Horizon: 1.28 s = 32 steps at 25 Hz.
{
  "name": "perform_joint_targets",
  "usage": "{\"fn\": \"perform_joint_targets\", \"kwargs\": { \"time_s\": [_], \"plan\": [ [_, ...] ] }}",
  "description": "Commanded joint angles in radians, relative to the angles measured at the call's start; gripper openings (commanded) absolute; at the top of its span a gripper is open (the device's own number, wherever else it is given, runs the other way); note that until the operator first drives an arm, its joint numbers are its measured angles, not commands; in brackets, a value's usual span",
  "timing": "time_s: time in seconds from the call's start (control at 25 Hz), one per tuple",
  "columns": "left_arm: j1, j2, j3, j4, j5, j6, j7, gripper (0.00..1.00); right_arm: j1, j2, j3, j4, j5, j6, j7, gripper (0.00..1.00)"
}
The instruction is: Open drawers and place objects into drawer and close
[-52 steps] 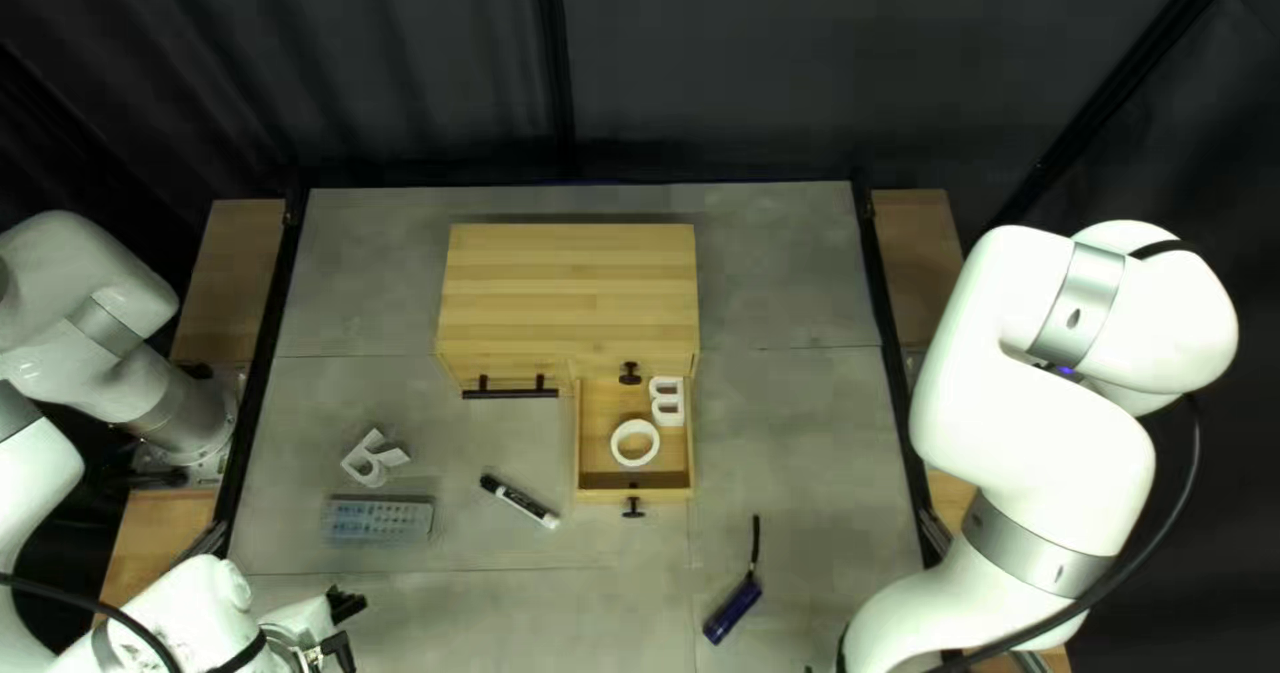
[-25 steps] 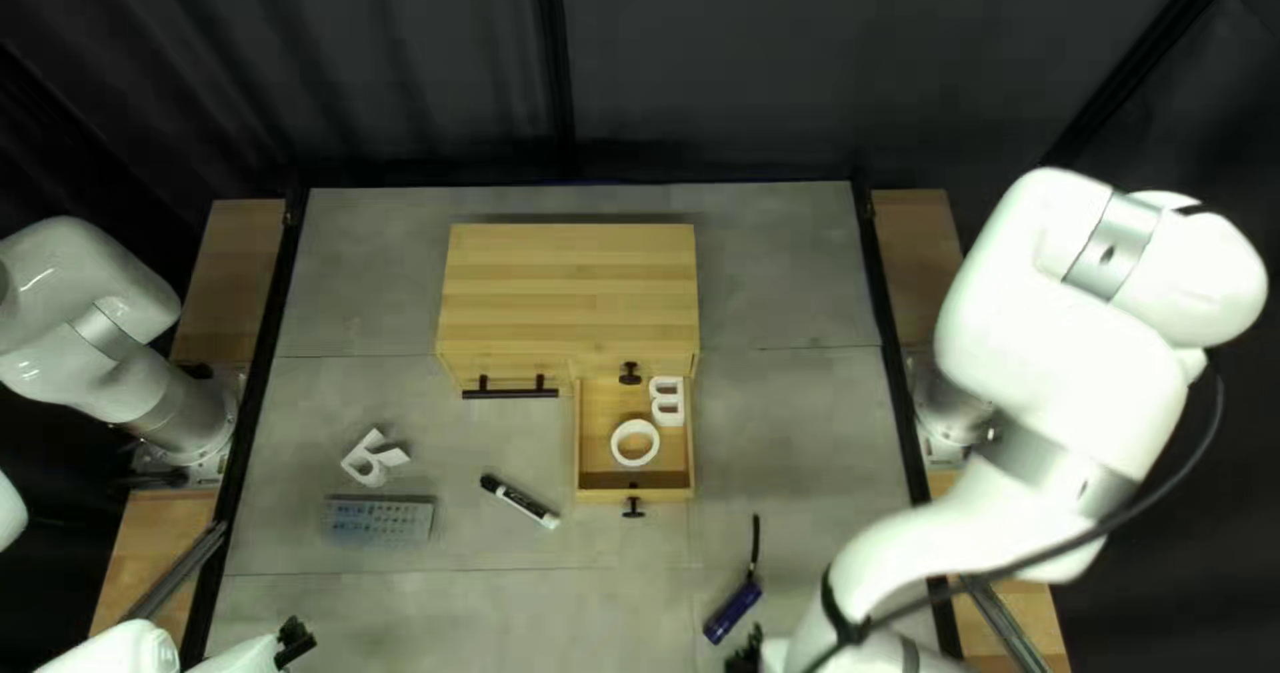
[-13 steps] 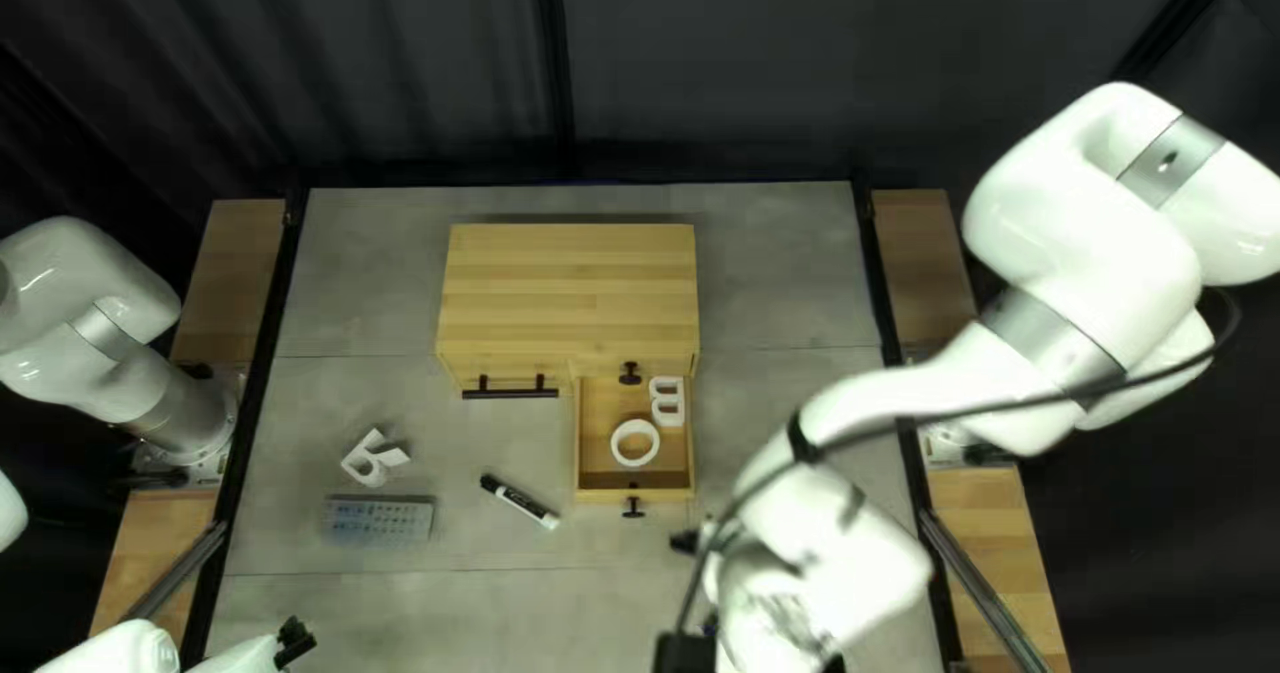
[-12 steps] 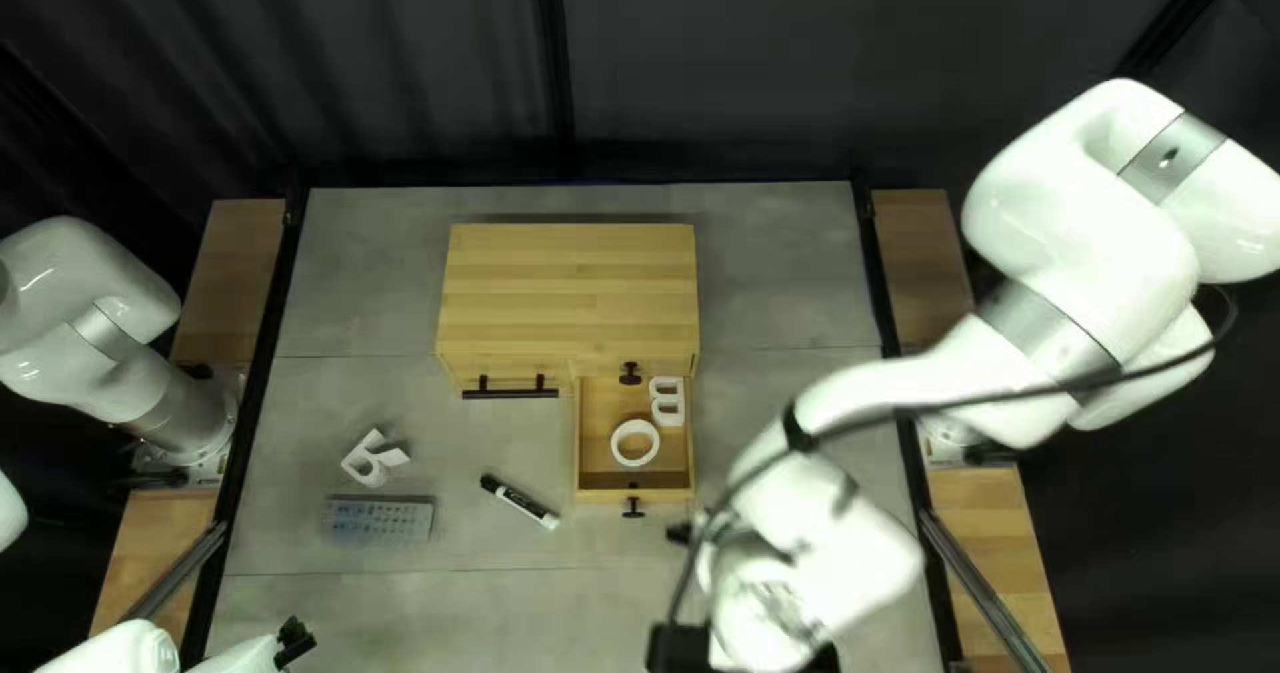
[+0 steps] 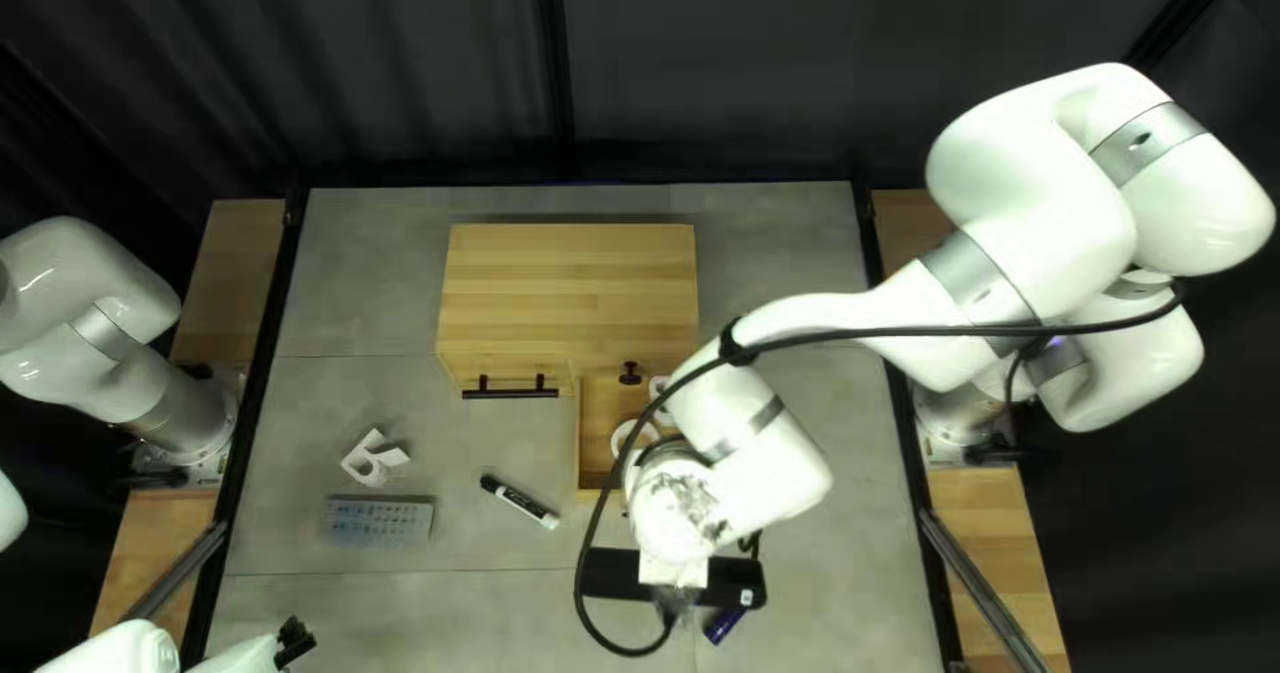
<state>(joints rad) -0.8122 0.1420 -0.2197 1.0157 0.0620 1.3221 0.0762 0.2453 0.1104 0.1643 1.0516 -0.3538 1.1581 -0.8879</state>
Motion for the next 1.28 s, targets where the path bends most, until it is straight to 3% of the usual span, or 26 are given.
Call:
{"fn": "perform_joint_targets", "kwargs": {
  "time_s": [0.04, 0.72, 1.28],
  "plan": [
    [0.000, 0.000, 0.000, 0.000, 0.000, 0.000, 0.000, 1.00, -0.026, -0.011, -0.018, -0.080, -0.008, -0.100, -0.025, 0.00],
    [0.000, 0.000, 0.000, 0.000, 0.000, 0.000, 0.000, 1.00, -0.043, 0.033, -0.029, -0.150, -0.091, -0.295, -0.094, 0.00],
    [0.000, 0.000, 0.000, 0.000, 0.000, 0.000, 0.000, 1.00, -0.070, 0.122, -0.048, -0.080, -0.098, -0.291, -0.178, 0.00]
  ]
}}
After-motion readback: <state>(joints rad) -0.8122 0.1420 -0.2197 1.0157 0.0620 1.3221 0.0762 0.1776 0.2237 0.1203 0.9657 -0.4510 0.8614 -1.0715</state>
